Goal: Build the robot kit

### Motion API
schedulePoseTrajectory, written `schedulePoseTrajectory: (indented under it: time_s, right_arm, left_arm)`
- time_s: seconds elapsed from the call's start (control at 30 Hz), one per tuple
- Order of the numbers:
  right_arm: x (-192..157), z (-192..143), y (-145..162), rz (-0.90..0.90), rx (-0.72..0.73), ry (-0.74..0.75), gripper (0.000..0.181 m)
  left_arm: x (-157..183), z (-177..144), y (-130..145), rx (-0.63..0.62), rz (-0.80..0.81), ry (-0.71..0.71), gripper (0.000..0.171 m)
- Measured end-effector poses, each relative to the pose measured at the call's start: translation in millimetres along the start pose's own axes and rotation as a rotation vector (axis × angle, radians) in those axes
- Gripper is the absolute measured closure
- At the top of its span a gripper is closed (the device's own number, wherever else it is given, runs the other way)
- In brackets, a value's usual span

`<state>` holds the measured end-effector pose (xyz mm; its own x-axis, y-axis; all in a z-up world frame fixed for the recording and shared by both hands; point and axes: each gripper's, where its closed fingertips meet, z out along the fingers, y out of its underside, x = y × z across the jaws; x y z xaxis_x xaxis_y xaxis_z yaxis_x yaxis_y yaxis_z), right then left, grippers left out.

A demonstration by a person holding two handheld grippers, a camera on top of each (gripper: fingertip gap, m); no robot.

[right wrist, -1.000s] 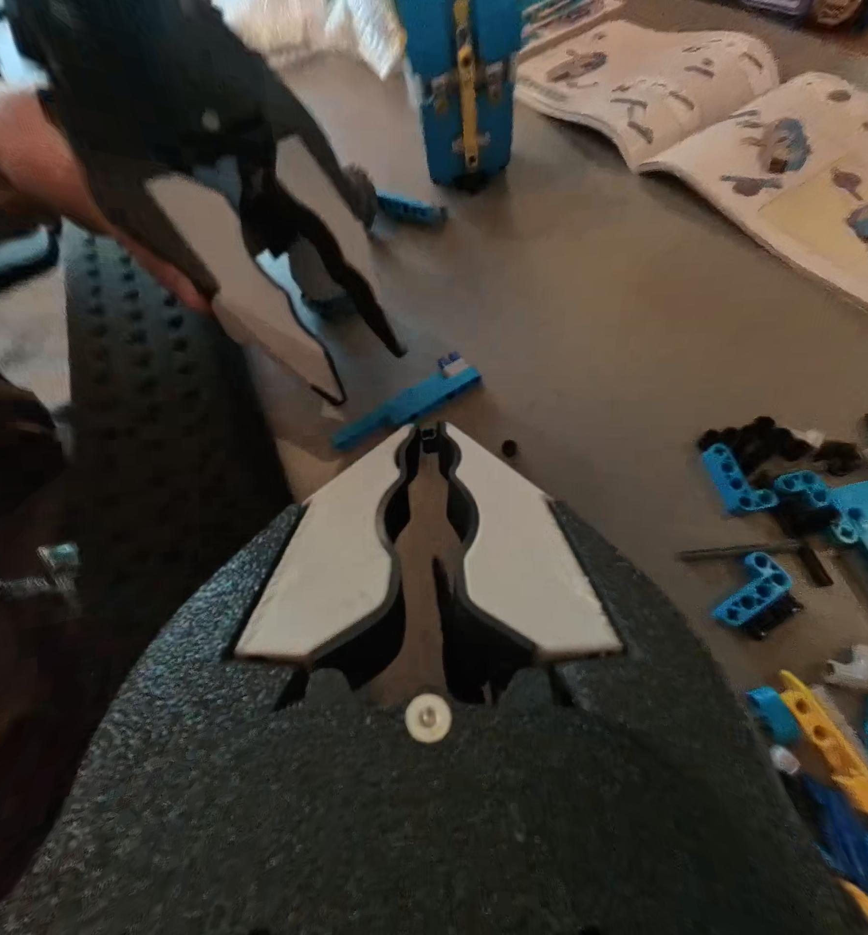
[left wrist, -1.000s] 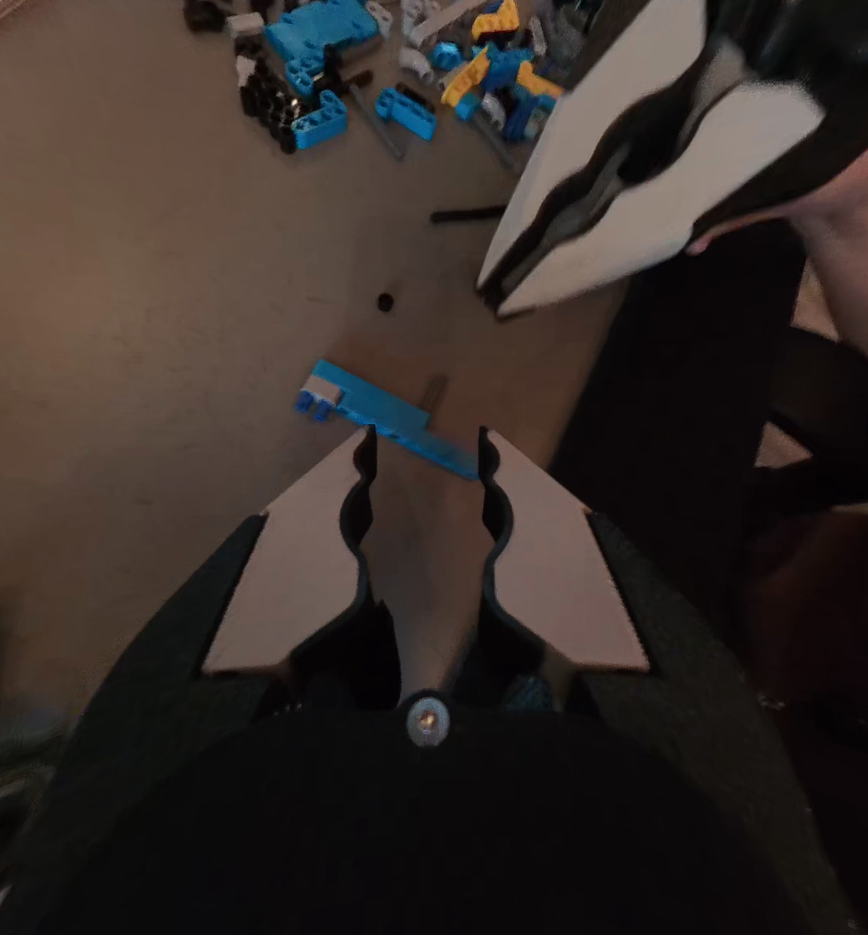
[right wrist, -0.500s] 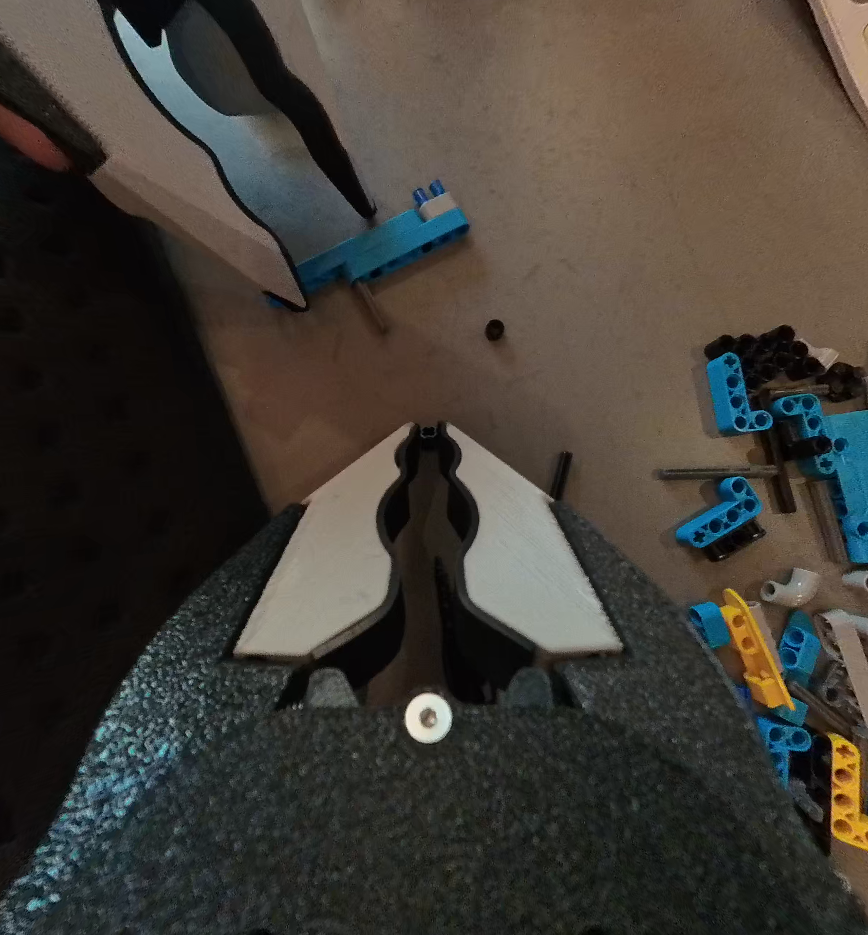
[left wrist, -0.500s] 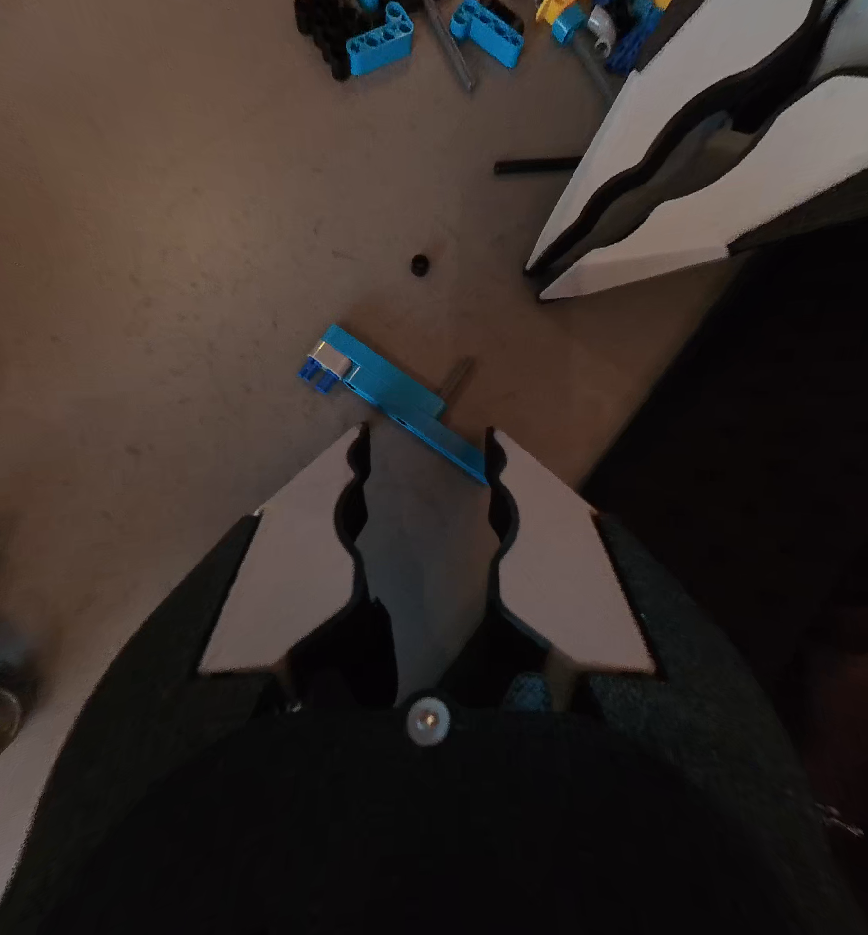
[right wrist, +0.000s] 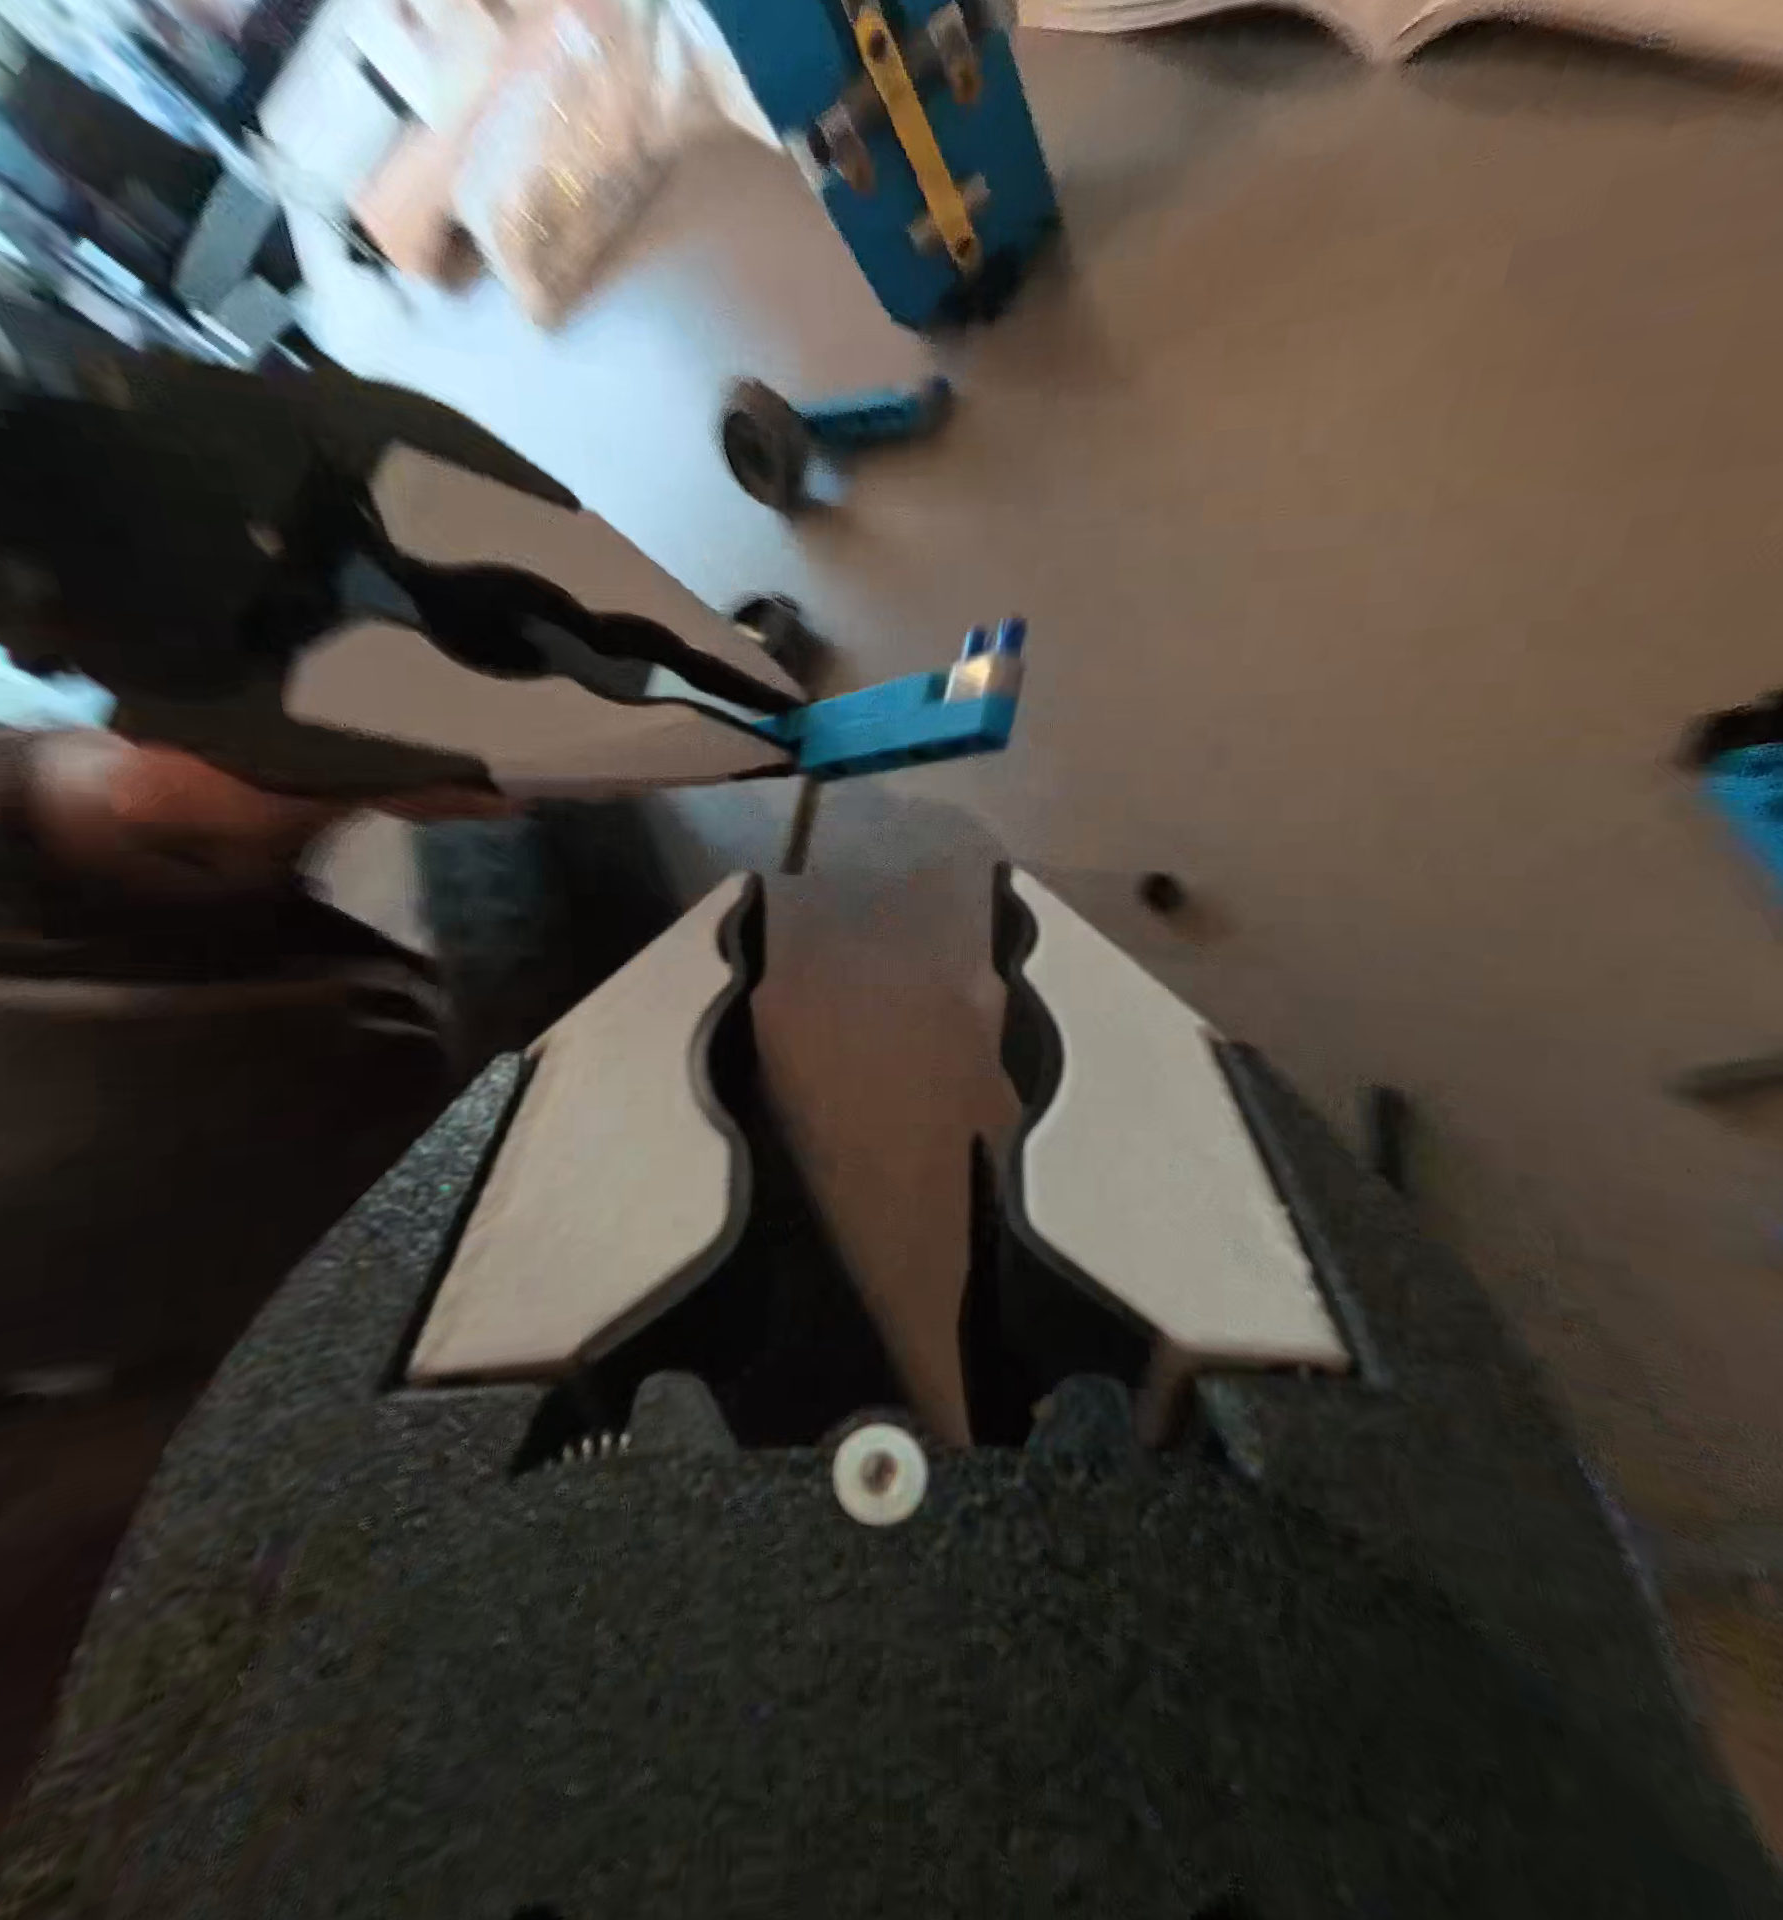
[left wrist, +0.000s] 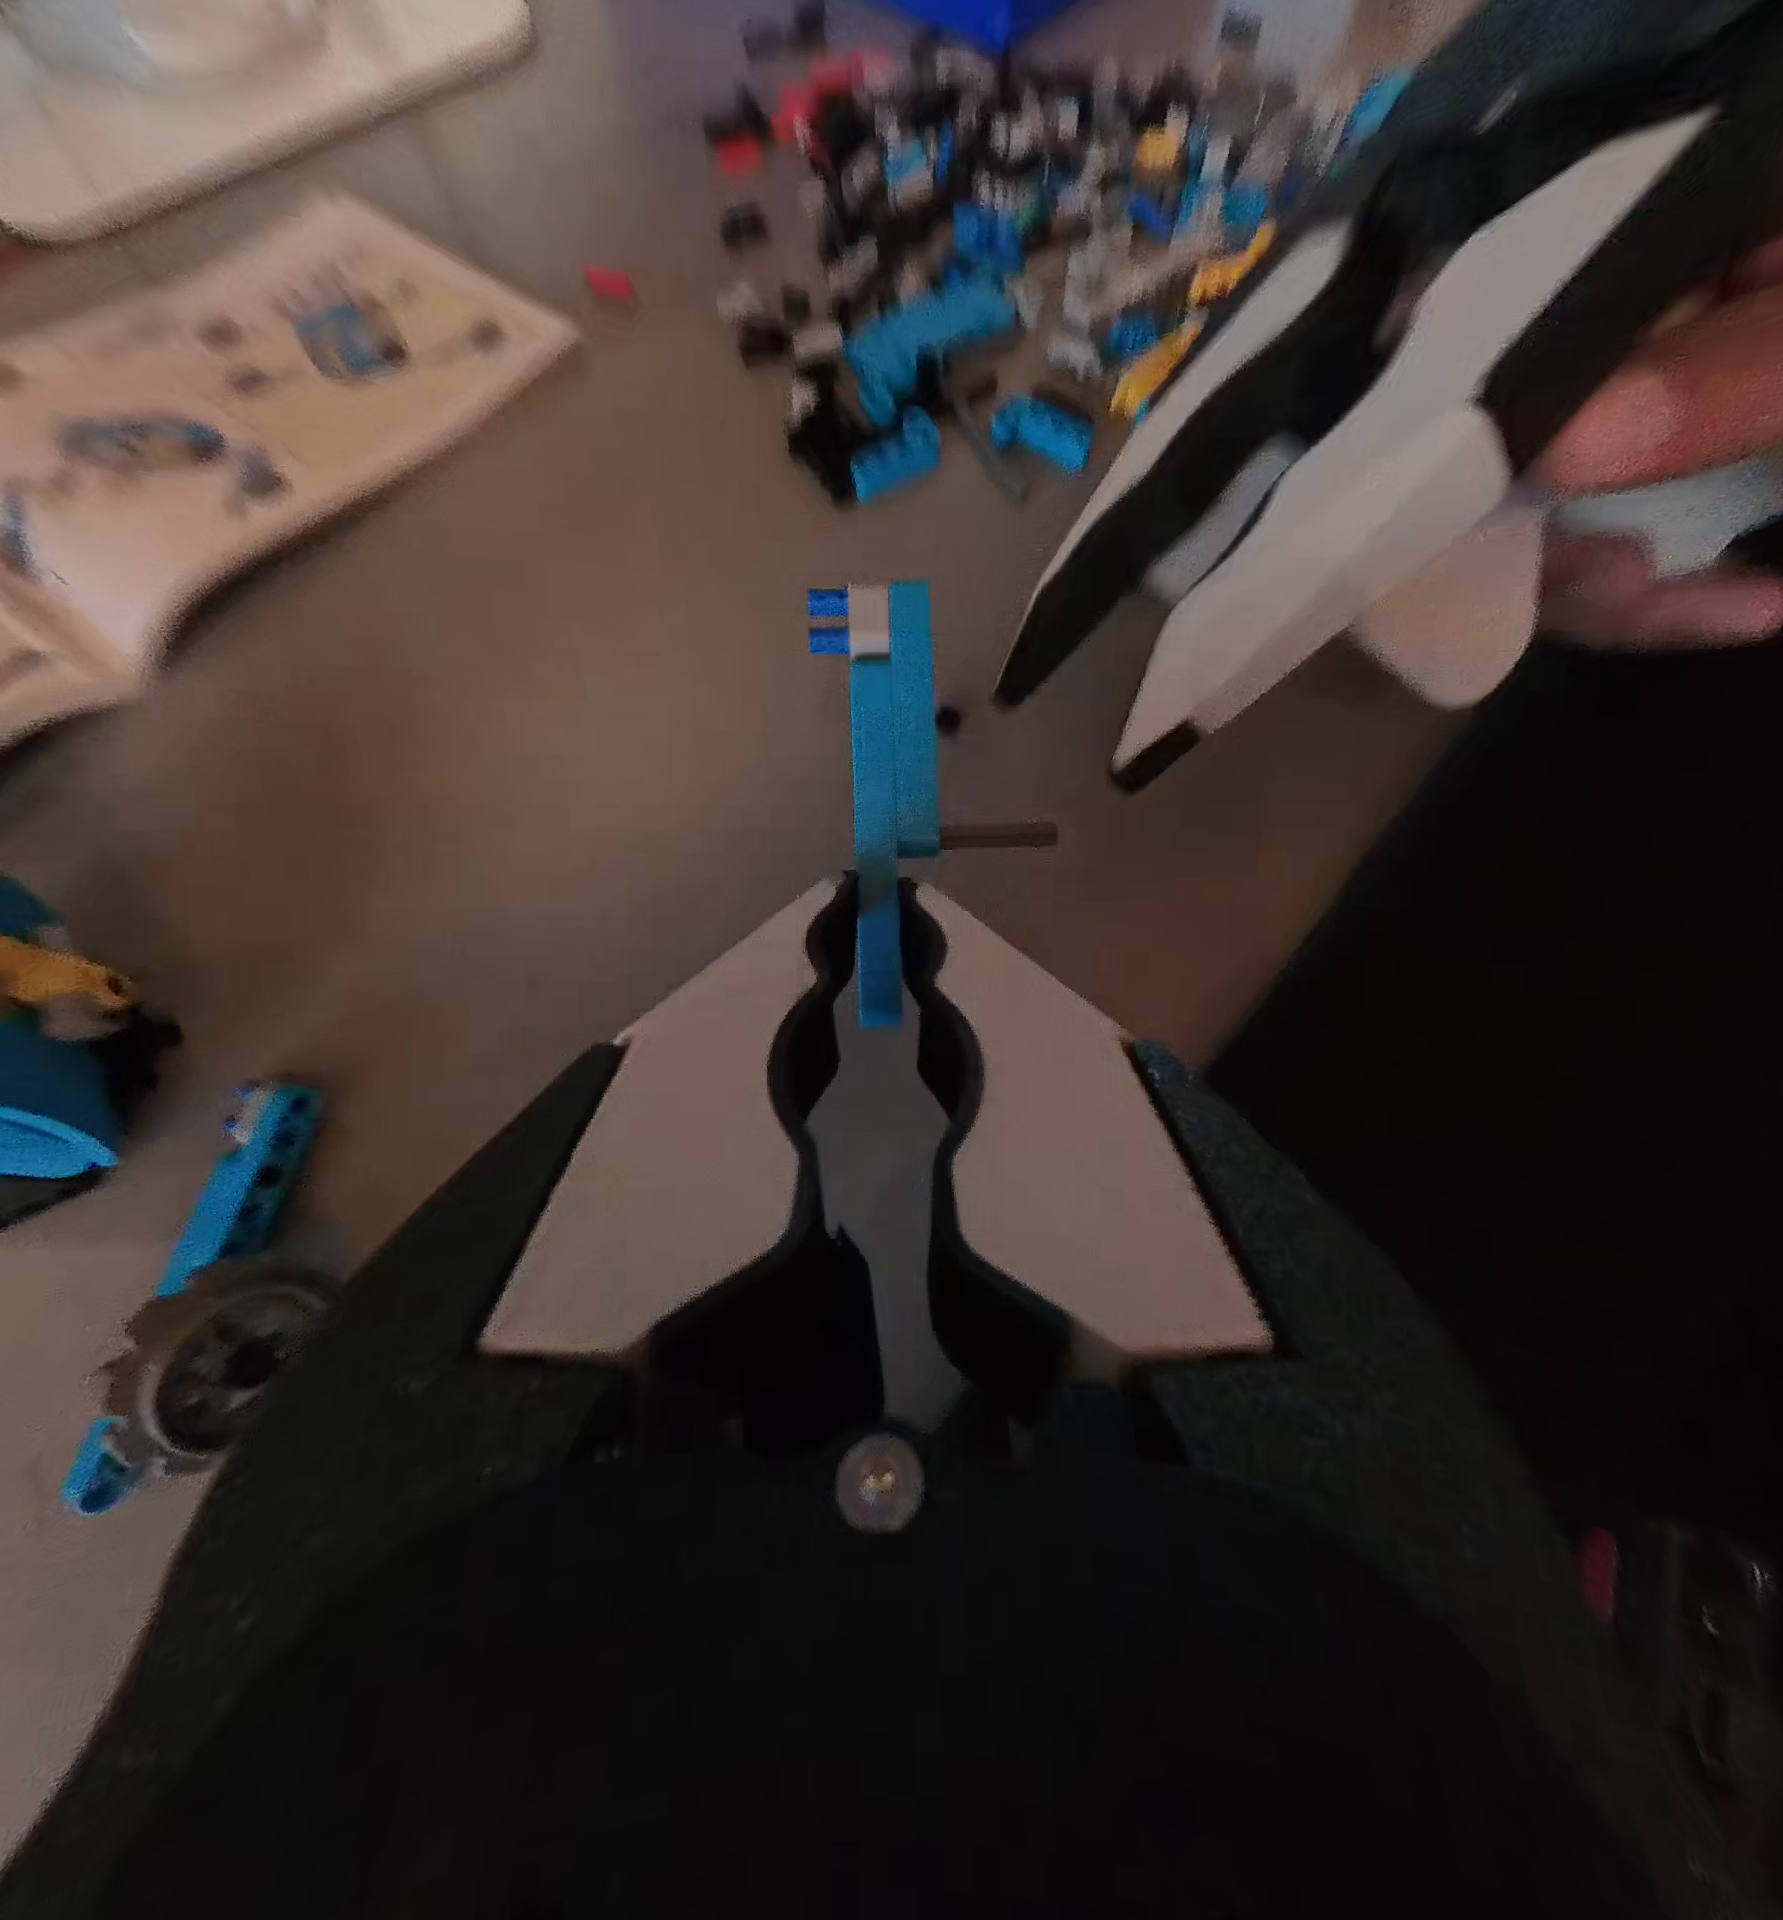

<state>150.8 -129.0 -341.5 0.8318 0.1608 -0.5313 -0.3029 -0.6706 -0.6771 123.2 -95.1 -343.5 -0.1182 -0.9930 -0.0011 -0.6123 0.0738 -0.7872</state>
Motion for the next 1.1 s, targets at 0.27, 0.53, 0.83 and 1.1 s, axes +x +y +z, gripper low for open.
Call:
schedulePoseTrajectory:
  time_s: [0.27,0.53,0.83,1.1]
  right_arm:
    - [-43.7,-0.6,-48.2,0.161,0.218,-0.297,0.173]
    - [-103.7,1.9,-44.0,-0.104,0.051,-0.425,0.173]
    - [-105.2,1.4,-55.2,-0.187,0.076,-0.334,0.159]
    - [11.8,-33.4,32.6,-0.461,-0.329,0.314,0.15]
  left_arm:
    - [16.3,-32.0,-23.1,0.204,0.014,0.042,0.162]
    - [48.9,-82.4,-25.7,0.253,-0.482,0.853,0.138]
    - [39.3,-96.6,-25.0,0.347,-0.441,0.86,0.165]
    - [14.5,-76.0,-15.0,0.333,-0.44,0.697,0.165]
